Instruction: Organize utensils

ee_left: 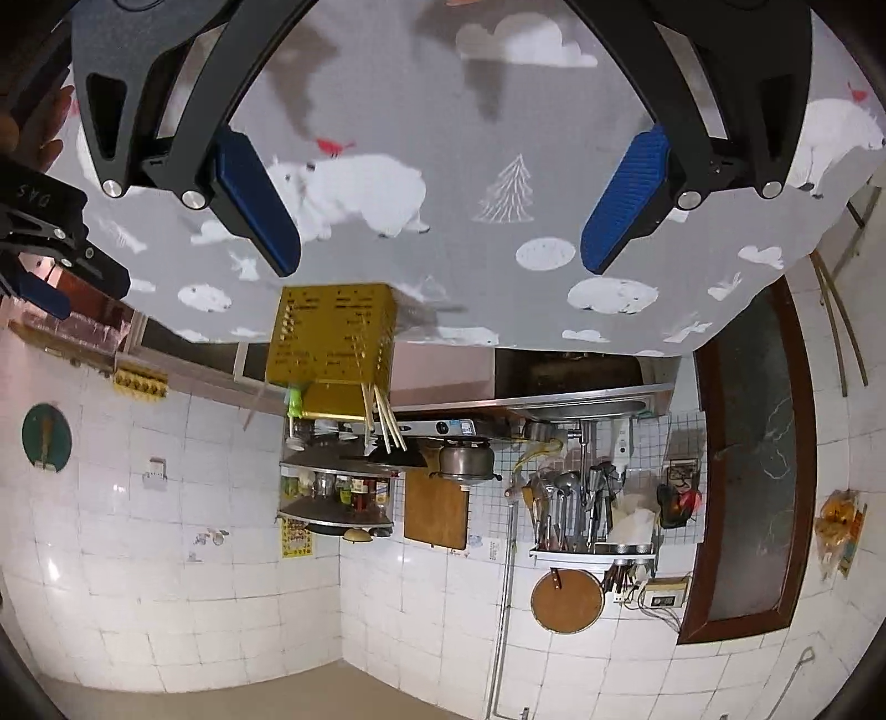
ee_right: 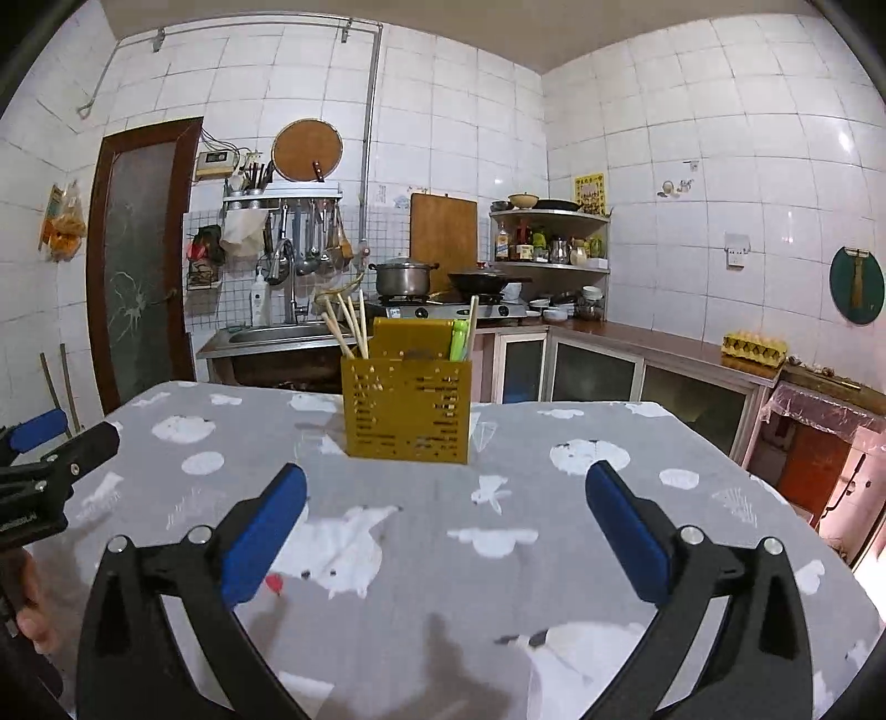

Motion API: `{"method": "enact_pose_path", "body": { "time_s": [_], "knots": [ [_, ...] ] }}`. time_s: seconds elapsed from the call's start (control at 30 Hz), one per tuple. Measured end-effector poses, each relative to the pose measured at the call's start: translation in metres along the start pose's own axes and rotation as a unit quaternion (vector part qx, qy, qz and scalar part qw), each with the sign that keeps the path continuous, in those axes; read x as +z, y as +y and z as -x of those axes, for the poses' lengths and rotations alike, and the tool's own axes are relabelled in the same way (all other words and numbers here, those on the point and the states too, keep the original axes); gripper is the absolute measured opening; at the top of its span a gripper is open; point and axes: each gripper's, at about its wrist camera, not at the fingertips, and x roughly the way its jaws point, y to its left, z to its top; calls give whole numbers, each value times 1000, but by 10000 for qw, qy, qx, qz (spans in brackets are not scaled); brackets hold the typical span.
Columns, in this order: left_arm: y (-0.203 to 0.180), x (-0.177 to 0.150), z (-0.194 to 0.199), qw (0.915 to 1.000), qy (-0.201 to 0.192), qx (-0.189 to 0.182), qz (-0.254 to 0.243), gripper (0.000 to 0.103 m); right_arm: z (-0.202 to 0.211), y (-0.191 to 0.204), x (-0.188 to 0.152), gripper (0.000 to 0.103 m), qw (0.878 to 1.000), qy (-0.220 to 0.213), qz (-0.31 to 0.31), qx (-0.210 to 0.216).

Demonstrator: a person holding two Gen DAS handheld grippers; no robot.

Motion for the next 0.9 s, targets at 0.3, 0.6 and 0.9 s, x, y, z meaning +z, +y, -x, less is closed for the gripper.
{"method": "enact_pose_path", "body": {
  "time_s": [0.3, 0.6, 0.9],
  "knots": [
    [8, -16, -6, 9993, -251, 267, 60, 98, -4, -5, -22, 99, 9999, -51, -158, 0],
    [12, -20, -7, 9994, -279, 156, 133, 98, -1, -9, -27, 99, 9996, -132, -253, 3],
    [4, -21, -6, 9995, -257, 160, -48, 98, -2, -7, -27, 99, 9997, -98, -216, -30]
  ]
}}
